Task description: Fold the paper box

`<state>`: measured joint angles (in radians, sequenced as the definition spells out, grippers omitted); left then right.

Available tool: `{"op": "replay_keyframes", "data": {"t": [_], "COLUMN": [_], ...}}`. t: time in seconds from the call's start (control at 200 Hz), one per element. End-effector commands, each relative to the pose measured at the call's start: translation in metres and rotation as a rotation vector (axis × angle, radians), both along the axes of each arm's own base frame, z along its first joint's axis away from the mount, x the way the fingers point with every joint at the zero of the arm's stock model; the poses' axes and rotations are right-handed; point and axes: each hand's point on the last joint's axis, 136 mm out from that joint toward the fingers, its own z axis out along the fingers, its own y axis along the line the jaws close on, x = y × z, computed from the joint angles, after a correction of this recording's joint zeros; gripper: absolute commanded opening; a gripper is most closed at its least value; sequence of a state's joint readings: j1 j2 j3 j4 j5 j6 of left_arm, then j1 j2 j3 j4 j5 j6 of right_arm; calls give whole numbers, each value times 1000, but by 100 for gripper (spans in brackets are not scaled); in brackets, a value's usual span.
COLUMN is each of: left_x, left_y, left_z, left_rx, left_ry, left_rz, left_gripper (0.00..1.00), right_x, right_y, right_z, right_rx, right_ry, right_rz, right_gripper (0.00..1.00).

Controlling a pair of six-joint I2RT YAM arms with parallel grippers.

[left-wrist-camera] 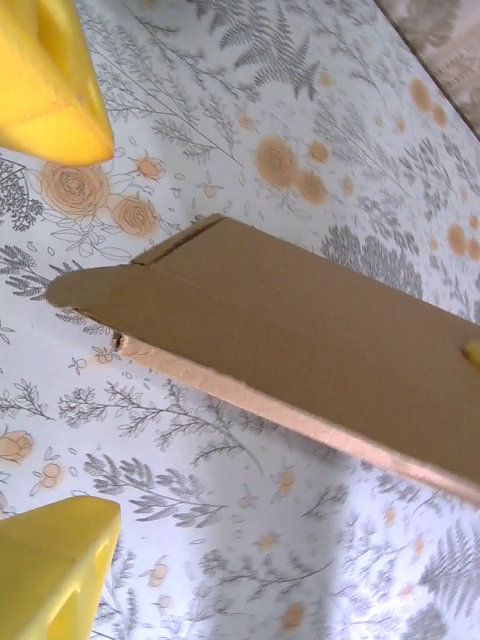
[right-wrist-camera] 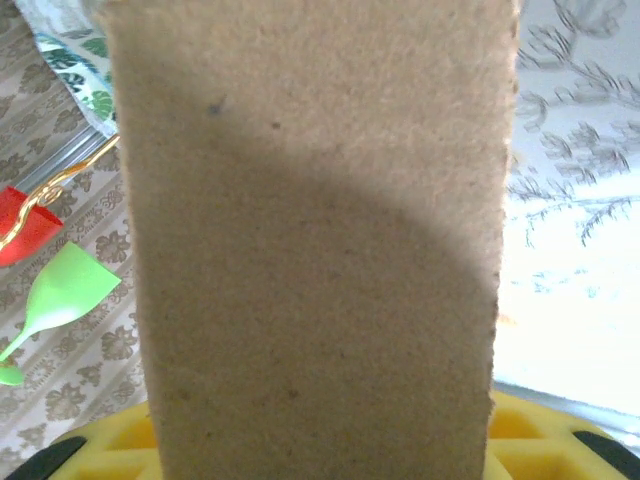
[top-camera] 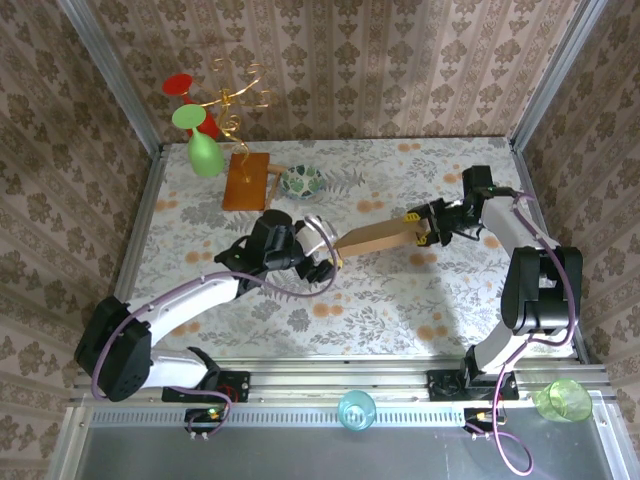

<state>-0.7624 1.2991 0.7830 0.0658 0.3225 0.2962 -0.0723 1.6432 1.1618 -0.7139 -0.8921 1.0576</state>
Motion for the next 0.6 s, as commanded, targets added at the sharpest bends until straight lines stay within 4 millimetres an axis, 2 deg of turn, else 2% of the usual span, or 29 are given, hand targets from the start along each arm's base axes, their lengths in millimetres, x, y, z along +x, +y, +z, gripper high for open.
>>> {"op": "replay_keyframes", "data": {"t": [0.0,0.115,0.39,0.595], "left_x": [3,7,24,32], "left_y": [-6,-17,-38,-48], "left_z": [7,-3,-25,-30], "left_rx": [31,47,116,156], "left_ry": [-224,-225,-208,-195], "left_rz": [-119,-176,-228,-223], "left_gripper": [90,90,89,77], "right_x": [-13,-19,-17,-12], "right_y": [8,10,12,12], "right_z": [11,6,-5,-14], "right_rx": [93,111,136,150], "right_ry": [59,95,135,159], "right_rz": [-23,-21,-34,-50], "right_gripper": [38,37,37,36]}}
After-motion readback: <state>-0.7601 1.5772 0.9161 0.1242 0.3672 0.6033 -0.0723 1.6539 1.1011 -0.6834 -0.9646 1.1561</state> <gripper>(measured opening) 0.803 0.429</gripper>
